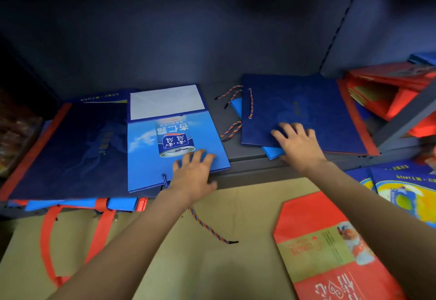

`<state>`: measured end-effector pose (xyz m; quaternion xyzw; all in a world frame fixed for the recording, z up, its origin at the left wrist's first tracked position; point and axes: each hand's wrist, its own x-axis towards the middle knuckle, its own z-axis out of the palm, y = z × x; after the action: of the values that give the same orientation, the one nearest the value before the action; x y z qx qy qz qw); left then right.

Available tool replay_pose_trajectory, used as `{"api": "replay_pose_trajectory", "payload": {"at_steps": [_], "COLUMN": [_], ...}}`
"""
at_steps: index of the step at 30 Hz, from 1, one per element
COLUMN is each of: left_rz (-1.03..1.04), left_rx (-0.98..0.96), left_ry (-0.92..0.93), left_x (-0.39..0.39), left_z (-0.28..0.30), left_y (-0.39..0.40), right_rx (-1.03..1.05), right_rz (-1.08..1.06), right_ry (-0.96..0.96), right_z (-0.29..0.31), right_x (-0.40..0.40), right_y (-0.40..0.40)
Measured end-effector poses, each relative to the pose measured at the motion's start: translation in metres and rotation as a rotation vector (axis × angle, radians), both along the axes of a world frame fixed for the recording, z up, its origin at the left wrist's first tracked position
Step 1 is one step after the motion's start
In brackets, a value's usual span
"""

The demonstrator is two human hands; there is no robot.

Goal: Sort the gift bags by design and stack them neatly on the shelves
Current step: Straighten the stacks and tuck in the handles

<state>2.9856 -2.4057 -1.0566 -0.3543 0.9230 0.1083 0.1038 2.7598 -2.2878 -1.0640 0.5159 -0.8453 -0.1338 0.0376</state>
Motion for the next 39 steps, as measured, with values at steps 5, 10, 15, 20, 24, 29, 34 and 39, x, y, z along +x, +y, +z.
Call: {"api": "replay_pose_trajectory", "payload": {"at_steps": [5,10,15,20,24,29,34,39], "left_rz": [0.02,0.092,0.304,0.78,0.536,0.301,0.342,0.354], "left_rx": [-0.118,-0.06,0.265,0.623,0.338,0.11,0.054,-0.011], "left_ry": [-0.072,-0.043,0.484,1.032,0.796,0.209,0.277,0.653], "left_x": [0.0,-0.007,-0.004,0.018,0.012,-0.028,-0.035,0.013], "left_z": [-0.014,-0.022,-0.01,0.017,0.007,-0.011,0.004,0.001], "left_y": [-0.002,0.007,-0.009,-0.029,-0.032,-0.032,-0.03,-0.013], "right_rx": [0.133,-0.081,-0.657,-0.564,-0.76,-1.084,-1.293,-1.318], "right_rz": [0.029,-0.005,0.279,0.397,-0.403,-0.885,-0.886,-0.728], "right_ry": [0.076,-0.027,-0.088,-0.215,-0.537,-1.554,-1.352,-1.099], "right_z": [0.023,0.046,0.091,0.025,-0.014,-0.021,-0.03,-0.003], "right_x": [-0.036,-0.038,-0.039,-0.019,-0.01,0.041,0.052,0.079], "right_y": [0.008,0.019,0.027,0.073,0.1,0.072,0.061,0.05]}}
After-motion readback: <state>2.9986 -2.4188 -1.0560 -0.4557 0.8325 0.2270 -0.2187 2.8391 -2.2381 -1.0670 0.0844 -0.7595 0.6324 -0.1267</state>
